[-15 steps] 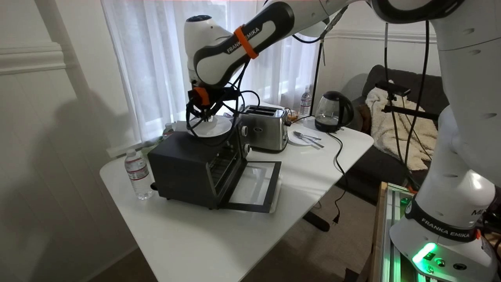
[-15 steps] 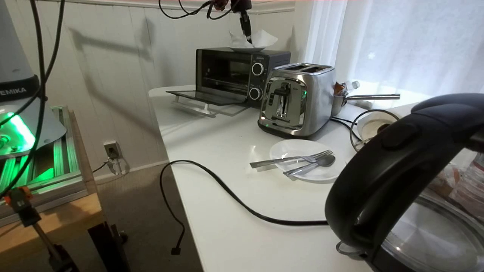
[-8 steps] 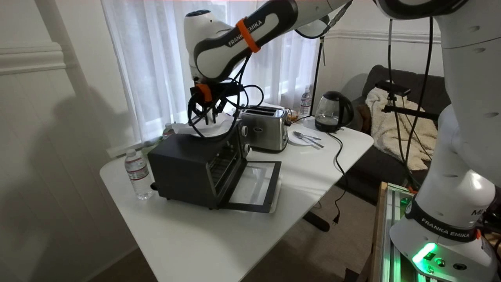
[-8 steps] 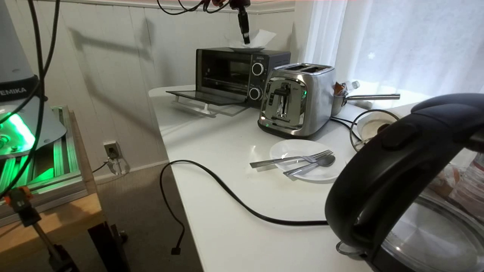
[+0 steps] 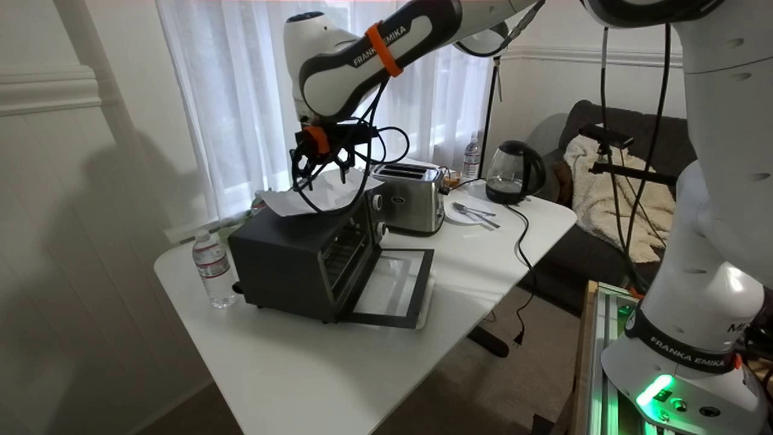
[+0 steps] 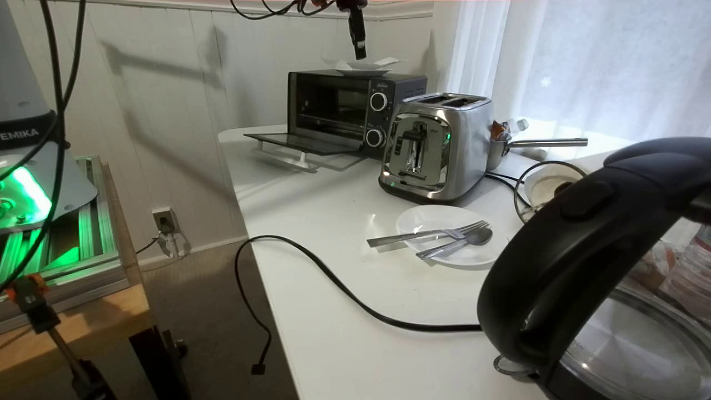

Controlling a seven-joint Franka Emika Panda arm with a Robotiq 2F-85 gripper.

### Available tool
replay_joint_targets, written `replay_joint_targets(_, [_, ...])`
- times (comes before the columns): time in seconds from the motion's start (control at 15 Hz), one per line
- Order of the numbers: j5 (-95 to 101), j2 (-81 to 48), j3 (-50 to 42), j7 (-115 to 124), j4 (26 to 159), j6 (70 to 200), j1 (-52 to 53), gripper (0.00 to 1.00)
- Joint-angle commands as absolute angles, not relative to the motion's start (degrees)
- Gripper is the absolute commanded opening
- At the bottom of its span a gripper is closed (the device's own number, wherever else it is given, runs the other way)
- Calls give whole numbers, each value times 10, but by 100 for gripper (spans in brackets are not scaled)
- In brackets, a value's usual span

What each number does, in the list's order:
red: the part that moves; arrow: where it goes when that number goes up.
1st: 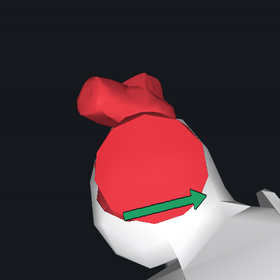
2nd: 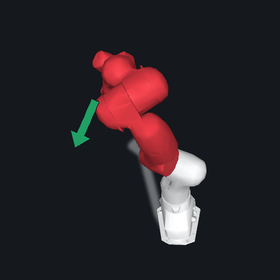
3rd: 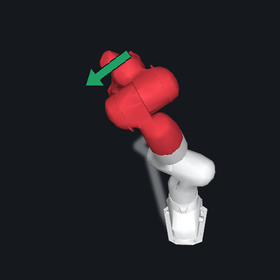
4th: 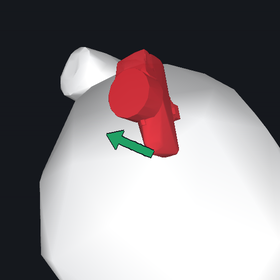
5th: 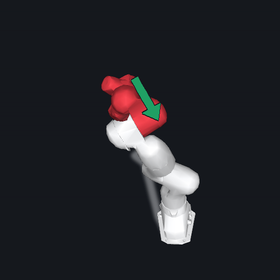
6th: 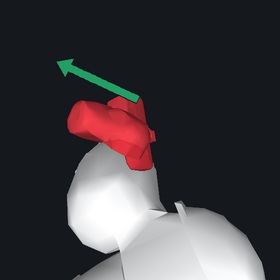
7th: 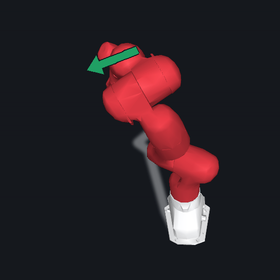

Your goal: Use the towel to wipe the plate

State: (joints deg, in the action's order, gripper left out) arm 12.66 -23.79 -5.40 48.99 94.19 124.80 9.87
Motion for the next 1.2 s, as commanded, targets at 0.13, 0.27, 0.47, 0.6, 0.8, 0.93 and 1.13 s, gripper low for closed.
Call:
replay_joint_targets(0.13, [96, -155, -28, 401, 966, 1137, 81, 100])
replay_joint_targets(0.27, [83, -123, -20, 353, 973, 1096, 75, 100])
replay_joint_targets(0.47, [62, -93, -9, 273, 967, 1031, 67, 100])
replay_joint_targets(0.6, [55, -80, -4, 231, 964, 1011, 64, 100])
replay_joint_targets(0.8, [56, -77, 2, 173, 965, 1005, 60, 100])
replay_joint_targets(0.93, [70, -92, 1, 197, 945, 1006, 62, 100])
replay_joint_targets(1.13, [69, -92, 2, 186, 950, 1006, 60, 100])
